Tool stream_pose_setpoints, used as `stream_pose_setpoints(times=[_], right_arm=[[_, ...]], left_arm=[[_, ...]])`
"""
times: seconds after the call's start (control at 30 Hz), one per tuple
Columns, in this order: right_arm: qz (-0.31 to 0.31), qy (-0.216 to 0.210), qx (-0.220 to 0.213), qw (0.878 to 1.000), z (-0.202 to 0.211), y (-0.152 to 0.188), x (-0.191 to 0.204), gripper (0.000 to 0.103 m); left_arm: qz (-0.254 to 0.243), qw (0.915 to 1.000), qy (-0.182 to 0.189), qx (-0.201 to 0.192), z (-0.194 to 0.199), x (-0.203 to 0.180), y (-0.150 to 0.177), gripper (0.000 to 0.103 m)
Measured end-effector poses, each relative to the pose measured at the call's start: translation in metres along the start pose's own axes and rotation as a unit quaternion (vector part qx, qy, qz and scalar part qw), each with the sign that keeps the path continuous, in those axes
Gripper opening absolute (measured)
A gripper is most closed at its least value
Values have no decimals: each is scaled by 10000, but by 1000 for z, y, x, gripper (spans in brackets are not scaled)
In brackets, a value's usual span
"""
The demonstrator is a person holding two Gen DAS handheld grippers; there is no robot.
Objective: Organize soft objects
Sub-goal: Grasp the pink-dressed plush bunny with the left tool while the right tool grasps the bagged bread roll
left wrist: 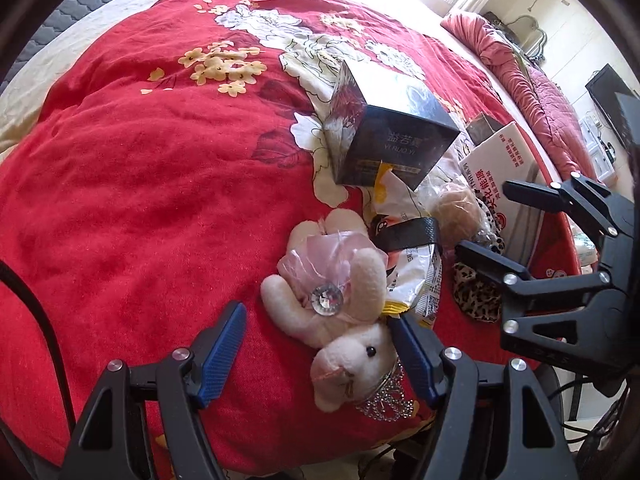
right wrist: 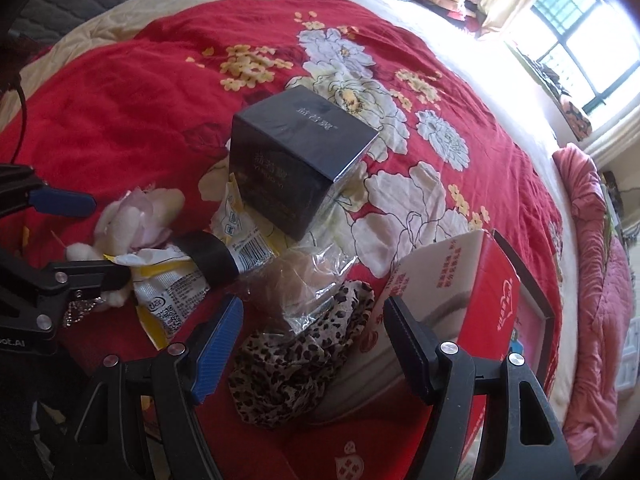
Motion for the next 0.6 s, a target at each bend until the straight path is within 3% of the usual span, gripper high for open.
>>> stream_pose_setpoints(times=[0.3, 0.37, 0.6], right_arm=[[414, 69, 430, 9982, -29, -22, 7, 74], [460, 12, 424, 9980, -30, -24, 10, 63], [199, -86, 259, 9994, -27, -24, 7, 57]], left_arm=[[-69, 9999, -65, 65, -8, -1, -1, 73], [-130, 9999, -79, 66, -7, -1, 2, 73], [-166, 9998, 19, 148, -4, 4, 10, 73]])
Point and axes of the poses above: each gripper's, at about its wrist camera, not at the fingertips, and z roughly against the way its jaws point, x to its left, y to its underside, the point moved 3 cm from there along -z, roughly the way its jaws point, and after that the axes turned 14 degrees about x, right-handed, at the moved point
